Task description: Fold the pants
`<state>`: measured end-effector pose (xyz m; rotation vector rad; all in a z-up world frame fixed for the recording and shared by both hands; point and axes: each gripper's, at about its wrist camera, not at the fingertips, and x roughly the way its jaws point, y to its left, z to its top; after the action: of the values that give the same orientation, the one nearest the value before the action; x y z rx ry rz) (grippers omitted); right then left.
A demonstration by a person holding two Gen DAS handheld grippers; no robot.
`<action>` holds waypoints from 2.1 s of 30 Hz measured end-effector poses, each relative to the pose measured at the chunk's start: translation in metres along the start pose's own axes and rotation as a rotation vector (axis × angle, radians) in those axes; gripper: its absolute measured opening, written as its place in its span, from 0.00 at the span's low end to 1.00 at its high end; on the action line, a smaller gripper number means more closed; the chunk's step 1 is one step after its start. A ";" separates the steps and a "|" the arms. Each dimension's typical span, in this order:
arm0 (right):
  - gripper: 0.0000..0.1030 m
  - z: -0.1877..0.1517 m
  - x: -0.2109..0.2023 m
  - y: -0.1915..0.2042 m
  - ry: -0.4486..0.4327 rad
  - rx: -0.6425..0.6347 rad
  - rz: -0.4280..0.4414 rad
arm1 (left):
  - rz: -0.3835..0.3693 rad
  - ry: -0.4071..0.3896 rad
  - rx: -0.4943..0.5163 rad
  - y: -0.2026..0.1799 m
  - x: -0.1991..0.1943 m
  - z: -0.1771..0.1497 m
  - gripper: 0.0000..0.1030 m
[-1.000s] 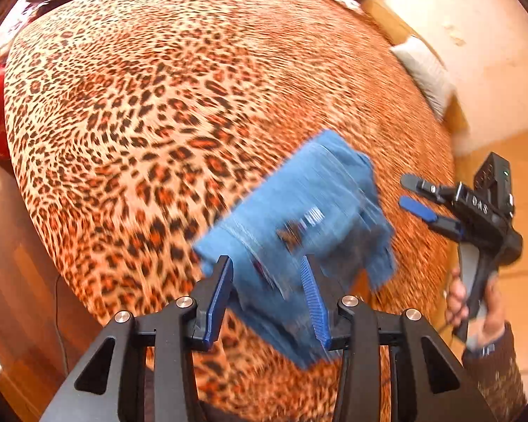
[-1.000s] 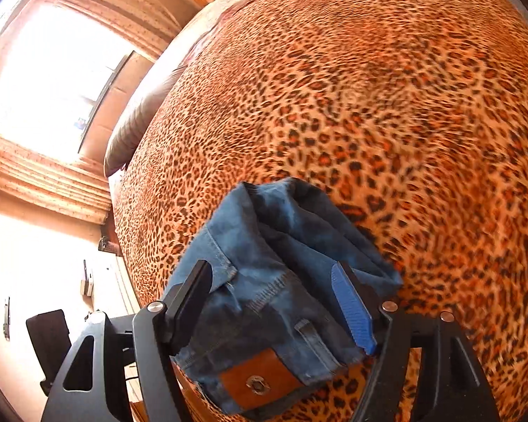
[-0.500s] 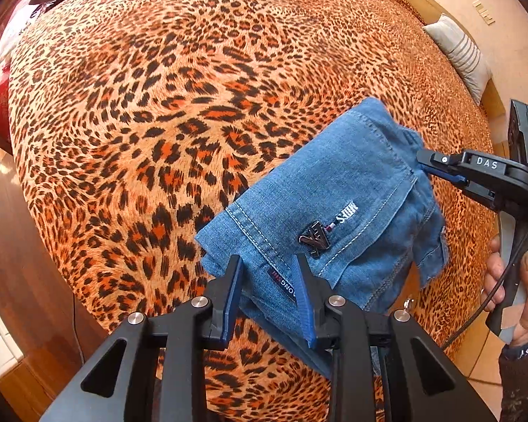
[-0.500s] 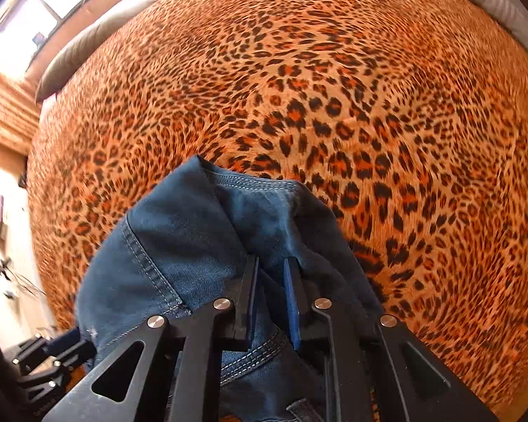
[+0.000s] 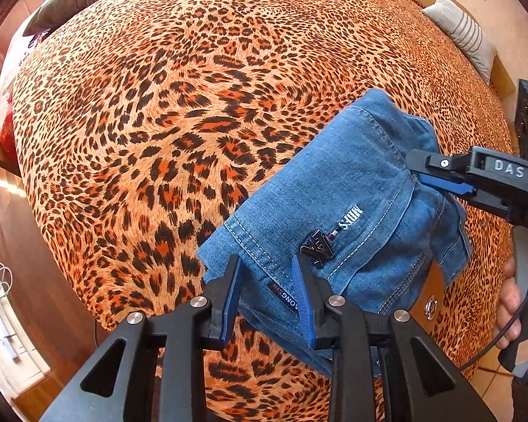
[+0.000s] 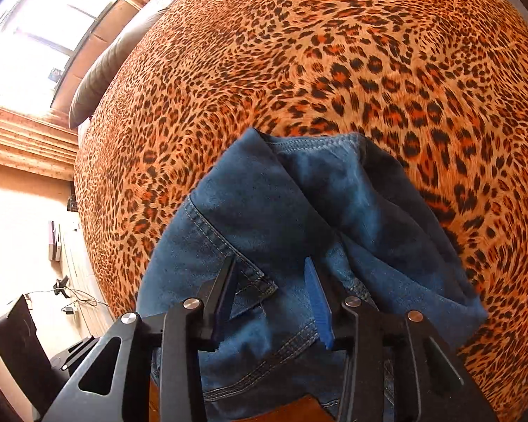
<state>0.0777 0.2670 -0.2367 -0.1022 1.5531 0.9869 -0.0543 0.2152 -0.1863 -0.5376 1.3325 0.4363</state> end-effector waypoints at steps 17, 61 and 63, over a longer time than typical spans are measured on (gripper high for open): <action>0.63 -0.138 -0.077 -0.122 -0.233 0.514 0.110 | -0.007 0.082 0.323 -0.047 -0.008 0.127 0.71; 0.21 -0.251 -0.045 -0.051 -0.359 0.920 0.042 | -0.132 0.282 0.803 0.000 -0.001 0.090 0.42; 0.26 -0.263 -0.065 -0.056 -0.415 0.933 0.035 | -0.176 0.267 0.791 0.001 -0.013 0.104 0.46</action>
<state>-0.0767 0.0375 -0.2354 0.7374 1.4782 0.2053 0.0240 0.2782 -0.1581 -0.0430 1.5633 -0.3252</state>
